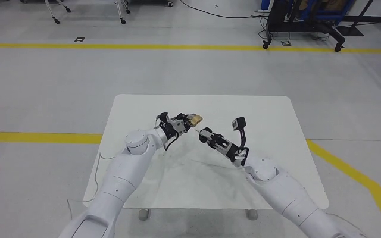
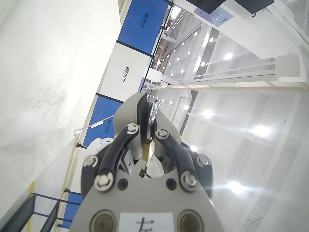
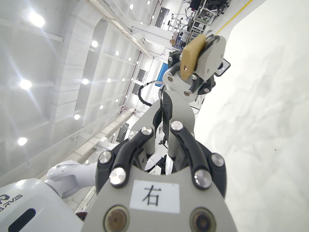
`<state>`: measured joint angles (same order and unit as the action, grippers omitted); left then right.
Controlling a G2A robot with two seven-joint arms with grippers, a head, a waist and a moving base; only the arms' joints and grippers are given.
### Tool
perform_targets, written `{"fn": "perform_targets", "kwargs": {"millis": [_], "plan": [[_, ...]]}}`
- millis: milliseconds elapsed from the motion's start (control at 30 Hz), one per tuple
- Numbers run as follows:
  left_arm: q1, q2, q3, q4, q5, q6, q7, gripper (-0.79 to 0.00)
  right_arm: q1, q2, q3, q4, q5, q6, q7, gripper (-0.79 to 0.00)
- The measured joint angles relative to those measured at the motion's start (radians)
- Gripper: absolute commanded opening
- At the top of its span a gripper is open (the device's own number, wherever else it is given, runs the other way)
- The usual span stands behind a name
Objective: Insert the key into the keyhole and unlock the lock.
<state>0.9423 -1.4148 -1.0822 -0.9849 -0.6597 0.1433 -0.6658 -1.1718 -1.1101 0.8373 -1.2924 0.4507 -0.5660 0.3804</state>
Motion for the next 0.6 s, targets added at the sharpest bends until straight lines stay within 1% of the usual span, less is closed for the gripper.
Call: {"fn": "perform_targets", "kwargs": {"millis": [67,133,300,400,600], "plan": [[0.007,0.001,-0.004,-0.009,0.004,-0.011,0.006,-0.785,-0.007,-0.001,0.006,0.001,-0.023,0.037,-0.033,-0.785],[0.013,0.003,-0.008,-0.019,0.015,-0.024,0.020,-0.785,-0.022,0.001,0.021,-0.023,-0.078,0.086,-0.086,-0.785],[0.020,0.005,0.002,-0.038,0.085,-0.067,0.067,-0.785,-0.108,0.018,0.092,-0.155,-0.155,0.173,-0.208,-0.785],[0.023,0.004,0.011,-0.042,0.114,-0.073,0.077,-0.785,-0.150,0.024,0.117,-0.228,-0.175,0.224,-0.220,-0.785],[0.025,0.004,0.018,-0.046,0.134,-0.075,0.073,-0.785,-0.184,0.024,0.140,-0.304,-0.208,0.321,-0.229,-0.785]]}}
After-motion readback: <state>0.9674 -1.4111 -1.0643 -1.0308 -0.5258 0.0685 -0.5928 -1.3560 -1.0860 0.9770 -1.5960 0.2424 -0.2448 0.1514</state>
